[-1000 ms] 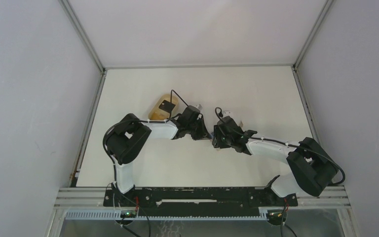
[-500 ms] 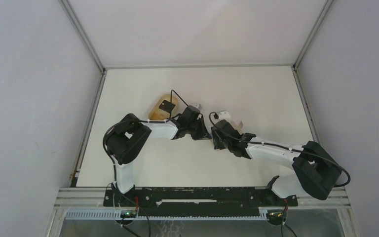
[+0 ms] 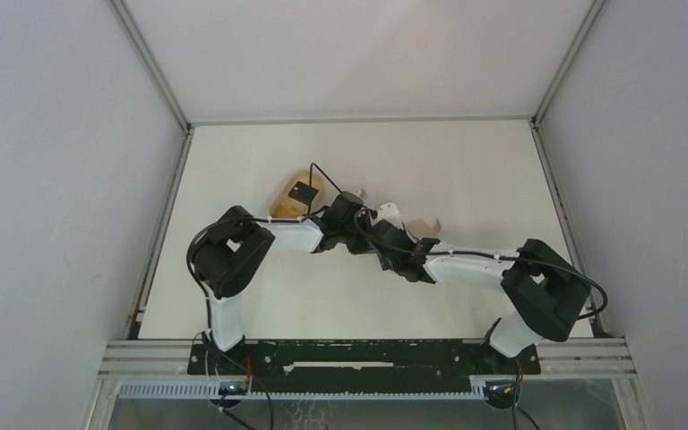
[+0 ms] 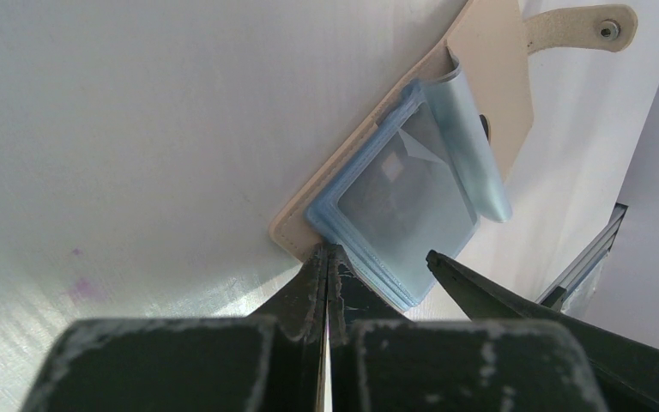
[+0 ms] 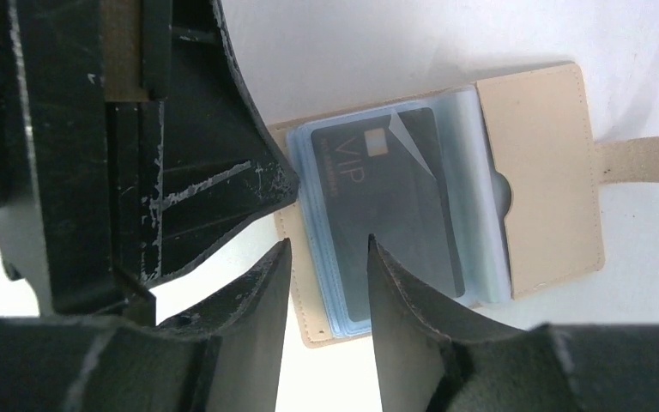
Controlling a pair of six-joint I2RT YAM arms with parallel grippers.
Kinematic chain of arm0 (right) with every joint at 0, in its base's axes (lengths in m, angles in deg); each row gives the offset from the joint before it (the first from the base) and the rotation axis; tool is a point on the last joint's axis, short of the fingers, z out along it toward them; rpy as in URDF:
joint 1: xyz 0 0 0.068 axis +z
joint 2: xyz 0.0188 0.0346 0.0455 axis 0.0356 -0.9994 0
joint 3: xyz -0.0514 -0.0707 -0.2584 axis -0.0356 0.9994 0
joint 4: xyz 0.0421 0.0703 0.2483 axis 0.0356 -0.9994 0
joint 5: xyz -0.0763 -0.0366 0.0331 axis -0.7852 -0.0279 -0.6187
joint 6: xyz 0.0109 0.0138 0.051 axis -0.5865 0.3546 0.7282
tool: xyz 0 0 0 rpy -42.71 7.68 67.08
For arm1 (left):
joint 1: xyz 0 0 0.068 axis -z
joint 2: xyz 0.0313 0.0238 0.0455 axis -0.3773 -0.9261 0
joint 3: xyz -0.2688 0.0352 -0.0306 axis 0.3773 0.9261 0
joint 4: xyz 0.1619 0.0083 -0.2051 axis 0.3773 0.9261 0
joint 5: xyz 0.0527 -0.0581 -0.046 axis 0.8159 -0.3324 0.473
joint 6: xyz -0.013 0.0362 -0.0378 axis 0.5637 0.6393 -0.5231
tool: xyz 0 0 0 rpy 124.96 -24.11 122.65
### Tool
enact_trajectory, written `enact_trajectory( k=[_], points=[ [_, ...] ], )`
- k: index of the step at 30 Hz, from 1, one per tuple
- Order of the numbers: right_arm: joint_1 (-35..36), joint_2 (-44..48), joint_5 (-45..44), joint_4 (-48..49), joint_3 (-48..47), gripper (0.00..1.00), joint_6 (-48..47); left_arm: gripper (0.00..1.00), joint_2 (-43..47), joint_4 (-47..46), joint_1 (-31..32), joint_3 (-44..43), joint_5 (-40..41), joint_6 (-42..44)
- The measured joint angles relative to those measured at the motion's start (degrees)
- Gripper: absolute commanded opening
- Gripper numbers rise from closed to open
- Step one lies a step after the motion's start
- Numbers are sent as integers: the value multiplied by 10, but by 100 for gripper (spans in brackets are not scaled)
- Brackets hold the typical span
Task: Take the credit cards out of the card holder
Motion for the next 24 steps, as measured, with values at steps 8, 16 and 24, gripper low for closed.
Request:
enact_trajectory(
  k=[8,16,24],
  points=[
    [2,-28,-27,1,-4,46,-15,0,0,-2,0,1,-3,0],
    [2,-37,-46,1,-9,46,-23,0,0,0,0,1,-6,0],
    [5,-38,-77,-3,-11,46,-35,0,0,0,0,1,-5,0]
  ],
)
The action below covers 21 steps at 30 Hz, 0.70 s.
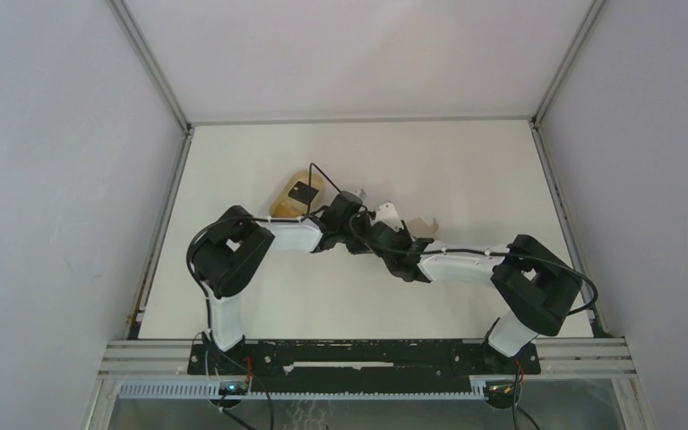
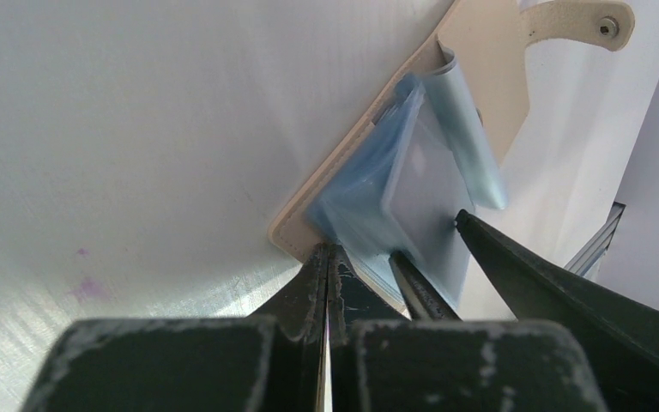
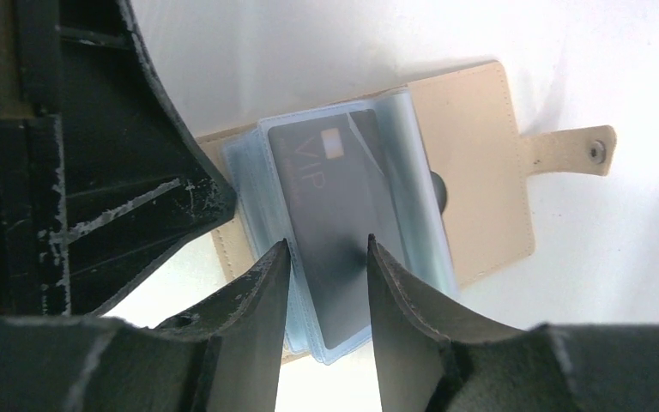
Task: Take the credit cards out of the card holder
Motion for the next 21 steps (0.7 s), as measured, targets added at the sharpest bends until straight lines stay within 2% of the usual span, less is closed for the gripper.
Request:
enact_trajectory(
  k=[12,21],
  points=[
    [-20,77,-2,-18,-3,47,-3,0,0,0,0,0,0,0],
    [-60,71,32,-19,-7,47,-1,0,0,0,0,0,0,0]
  ],
)
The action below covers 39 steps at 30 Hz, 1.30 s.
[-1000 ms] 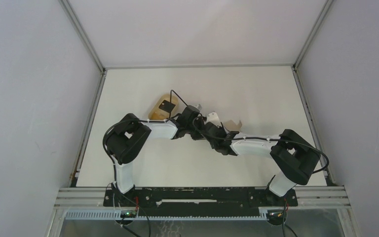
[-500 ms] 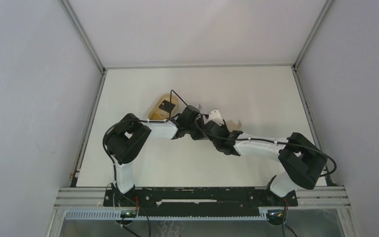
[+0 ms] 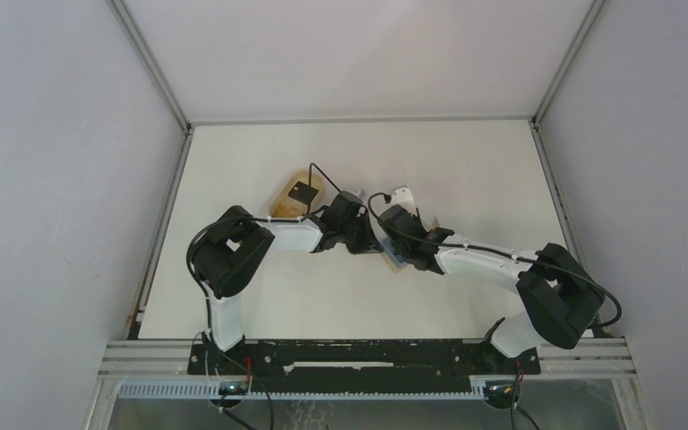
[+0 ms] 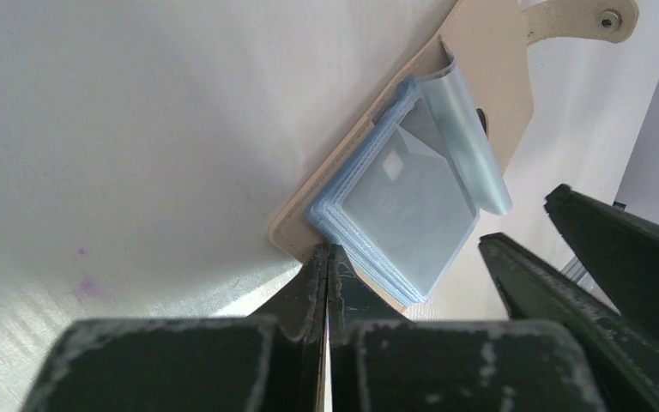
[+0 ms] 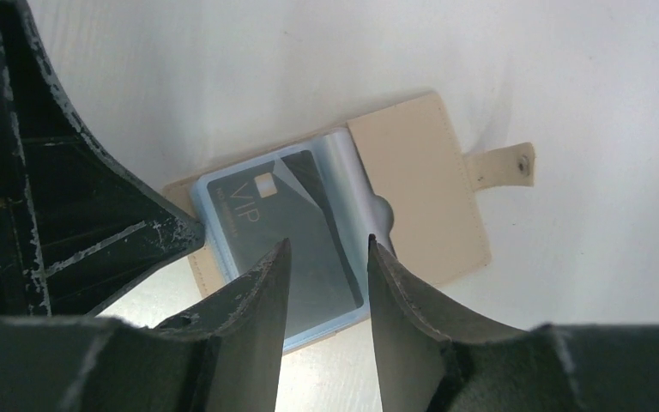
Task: Take the credit cards out of the card holder
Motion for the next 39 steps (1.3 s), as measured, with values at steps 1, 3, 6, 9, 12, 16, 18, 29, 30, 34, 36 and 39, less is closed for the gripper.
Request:
enact_trajectory(
  k=[1,3,6,9,12,16,18,29,30,34,36,39],
  points=[
    [0,-2,5,0,0,47,0,0,0,0,0,0,0,0],
    [2,-4,16,-1,0,48,-2,0,0,0,0,0,0,0],
    [17,-7,24,2,-1,49,-9,0,0,0,0,0,-1,0],
    [34,-31,26,0,-12,50,-12,0,0,0,0,0,-1,0],
    [45,-68,26,2,-24,50,-14,0,0,0,0,0,-1,0],
    [44,-95,11,-2,-37,50,-12,0,-1,0,-2,0,-5,0],
    [45,-98,8,-5,-41,50,-12,0,-2,1,-5,0,-8,0],
    [47,-99,5,-5,-42,50,-11,0,-2,1,-5,0,-10,0],
    [47,-99,5,-5,-41,50,-11,0,-2,1,-5,0,-10,0],
    [47,-98,5,-1,-38,50,-6,0,-2,0,-5,0,-10,1],
    [48,-96,5,4,-35,49,-3,0,-2,0,-5,0,-10,1],
    [49,-90,10,12,-22,49,9,0,-2,-1,-6,0,-10,0]
  ],
)
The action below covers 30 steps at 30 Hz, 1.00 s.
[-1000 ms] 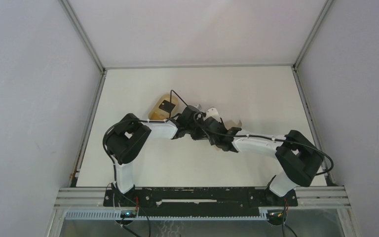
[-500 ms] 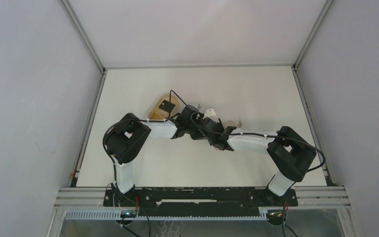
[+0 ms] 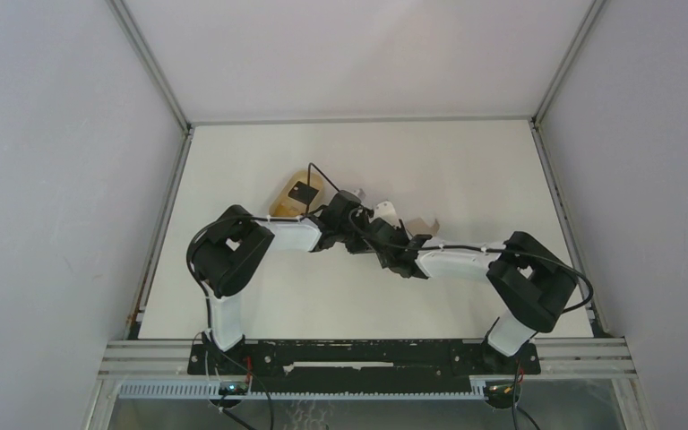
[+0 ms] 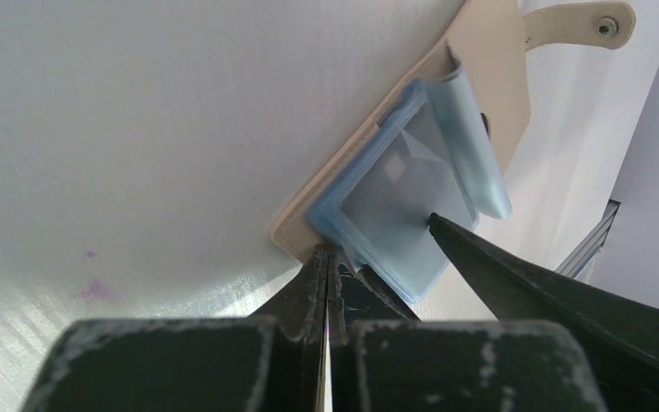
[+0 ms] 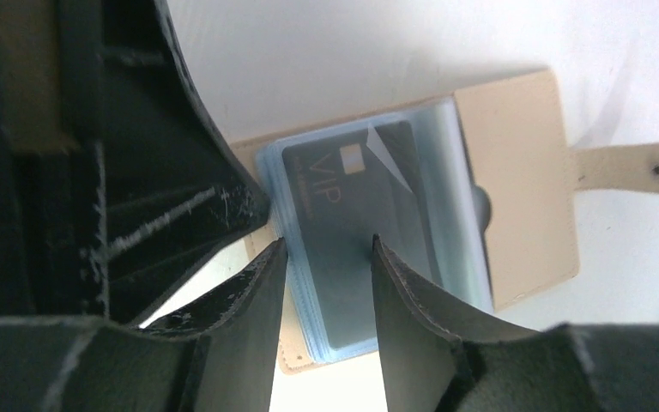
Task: Take the credit cards out of the card holder
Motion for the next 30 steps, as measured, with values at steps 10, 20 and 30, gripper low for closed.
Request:
enact_trajectory(
  k=[10,20,30],
  points=[
    [3,39,13,13,49,48,40,0,0,-10,-2,7,-8,0],
    [-7,39,2,16,49,48,33,0,0,-10,-2,7,-8,0],
    [-7,39,-32,16,49,49,14,0,0,-10,-2,7,-8,0]
  ],
)
